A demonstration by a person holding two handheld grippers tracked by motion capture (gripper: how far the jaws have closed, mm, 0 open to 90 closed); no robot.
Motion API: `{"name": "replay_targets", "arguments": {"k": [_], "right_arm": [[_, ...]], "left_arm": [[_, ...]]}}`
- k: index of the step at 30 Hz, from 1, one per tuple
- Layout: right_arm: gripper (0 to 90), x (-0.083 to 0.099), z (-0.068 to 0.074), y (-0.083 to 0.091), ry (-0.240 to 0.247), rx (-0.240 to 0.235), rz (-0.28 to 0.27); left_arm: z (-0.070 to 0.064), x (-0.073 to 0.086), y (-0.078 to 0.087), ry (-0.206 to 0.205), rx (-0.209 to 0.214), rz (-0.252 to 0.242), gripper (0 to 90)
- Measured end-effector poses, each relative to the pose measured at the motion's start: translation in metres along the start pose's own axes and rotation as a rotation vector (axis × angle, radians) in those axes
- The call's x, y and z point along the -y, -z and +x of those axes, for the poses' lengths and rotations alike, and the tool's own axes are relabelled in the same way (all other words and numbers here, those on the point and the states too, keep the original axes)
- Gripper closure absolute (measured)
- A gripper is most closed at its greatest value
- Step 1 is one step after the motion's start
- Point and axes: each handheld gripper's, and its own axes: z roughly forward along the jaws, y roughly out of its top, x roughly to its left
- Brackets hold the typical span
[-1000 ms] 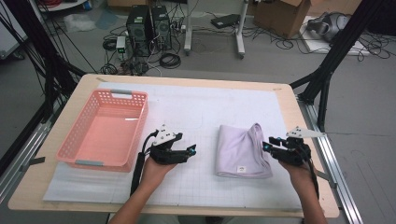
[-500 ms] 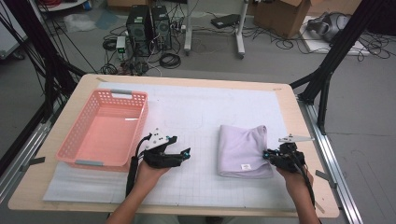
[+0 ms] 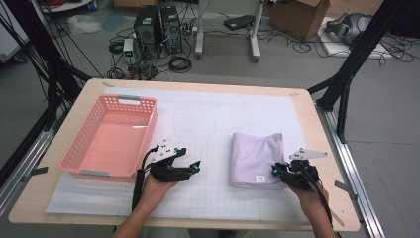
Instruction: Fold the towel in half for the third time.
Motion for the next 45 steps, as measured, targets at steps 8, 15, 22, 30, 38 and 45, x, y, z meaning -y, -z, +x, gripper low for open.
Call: {"name": "replay_targets", "arguments": {"k": [8, 15, 22, 30, 38, 45], "right_arm": [[66.9, 0.013, -0.007, 0.022, -0.065, 0.056, 0.03], [61.5, -0.031, -0.011, -0.001, -0.01, 0.046, -0.081], [63.3, -0.075, -0.011, -0.046, 0.017, 0.002, -0.083], [67.1, -0.1, 0.002, -0.093, 0.013, -0.026, 0.04], [62.2, -0.111, 0.018, -0.11, 0.028, -0.077, -0.01], [70.2, -0.096, -0.006, -0.064, -0.007, 0.019, -0.099]], "left_arm": [[0.0, 0.001, 0.0, 0.014, -0.007, 0.005, 27.7], [0.0, 0.001, -0.001, 0.01, -0.008, 0.009, 27.7], [0.003, 0.002, 0.001, 0.016, -0.015, 0.011, 27.8], [0.004, 0.003, 0.001, 0.02, -0.021, 0.014, 27.9], [0.005, 0.003, 0.002, 0.023, -0.021, 0.009, 27.9], [0.004, 0.003, 0.001, 0.02, -0.027, 0.008, 28.0]]}}
